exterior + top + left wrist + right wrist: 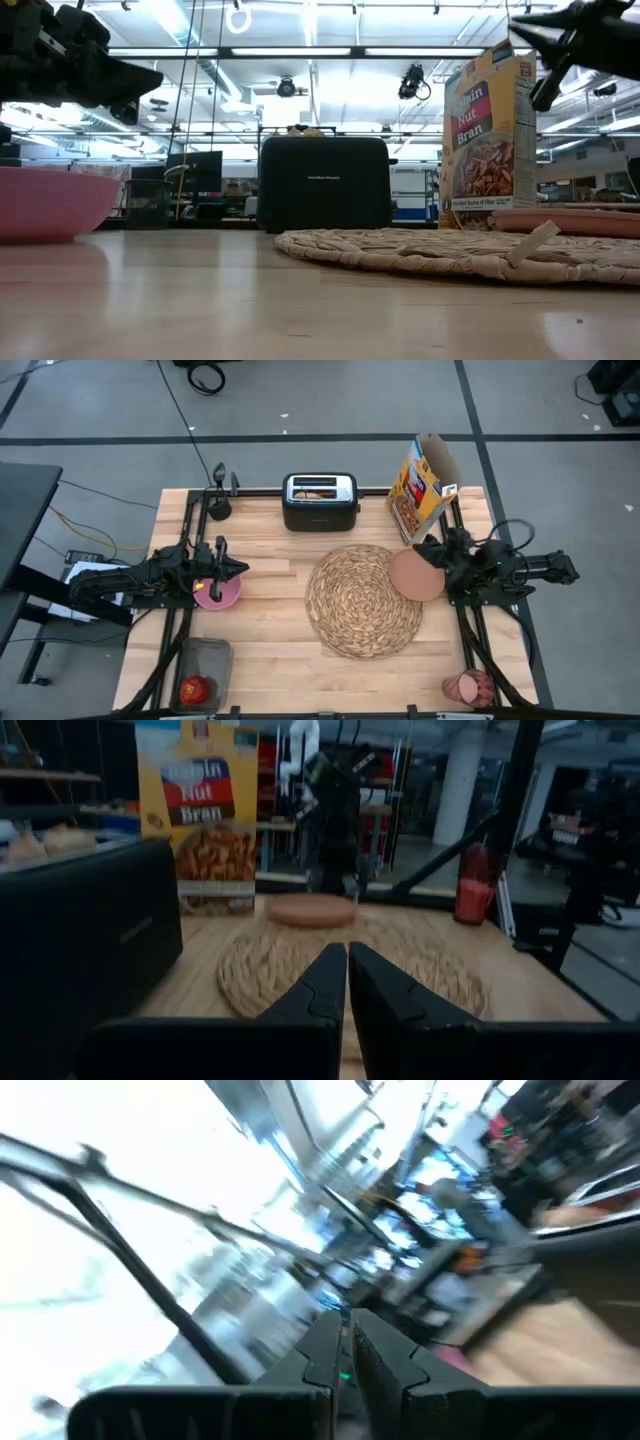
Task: Arrange a breakfast setting
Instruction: Adjust the brown placemat
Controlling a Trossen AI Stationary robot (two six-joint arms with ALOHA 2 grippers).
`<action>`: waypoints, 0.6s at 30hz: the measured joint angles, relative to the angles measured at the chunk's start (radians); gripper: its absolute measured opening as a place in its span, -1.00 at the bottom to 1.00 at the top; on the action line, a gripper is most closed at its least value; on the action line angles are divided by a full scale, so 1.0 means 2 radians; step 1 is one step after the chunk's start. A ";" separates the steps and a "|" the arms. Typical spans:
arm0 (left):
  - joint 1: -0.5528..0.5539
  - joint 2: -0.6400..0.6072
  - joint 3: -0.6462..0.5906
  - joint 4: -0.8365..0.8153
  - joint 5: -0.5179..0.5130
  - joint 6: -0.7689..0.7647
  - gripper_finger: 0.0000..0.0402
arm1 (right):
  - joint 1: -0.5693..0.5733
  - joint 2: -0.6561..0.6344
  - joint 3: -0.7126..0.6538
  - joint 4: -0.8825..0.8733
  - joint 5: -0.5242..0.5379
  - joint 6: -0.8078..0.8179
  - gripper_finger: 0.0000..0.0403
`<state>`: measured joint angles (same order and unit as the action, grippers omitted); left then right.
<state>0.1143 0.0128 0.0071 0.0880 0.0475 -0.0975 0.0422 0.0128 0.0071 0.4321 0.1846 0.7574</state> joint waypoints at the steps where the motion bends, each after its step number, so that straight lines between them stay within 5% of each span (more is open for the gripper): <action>1: 0.000 0.000 0.000 0.006 0.000 0.000 -0.88 | 0.000 0.000 0.000 0.003 0.000 0.009 -0.81; 4: 0.000 0.000 0.000 0.013 -0.001 0.000 -0.88 | 0.002 0.001 0.000 0.010 0.008 0.042 -0.81; 10: 0.000 0.000 0.000 0.078 -0.017 -0.093 -0.88 | 0.002 0.017 0.000 0.036 0.114 0.131 -0.81; 18: 0.000 0.000 0.000 0.153 -0.062 -0.156 -0.88 | 0.054 0.184 0.130 -0.006 0.051 0.076 -0.90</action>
<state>0.1150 0.0132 0.0074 0.3940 -0.0772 -0.4102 0.1505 0.3798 0.2671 0.4197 0.2876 0.9087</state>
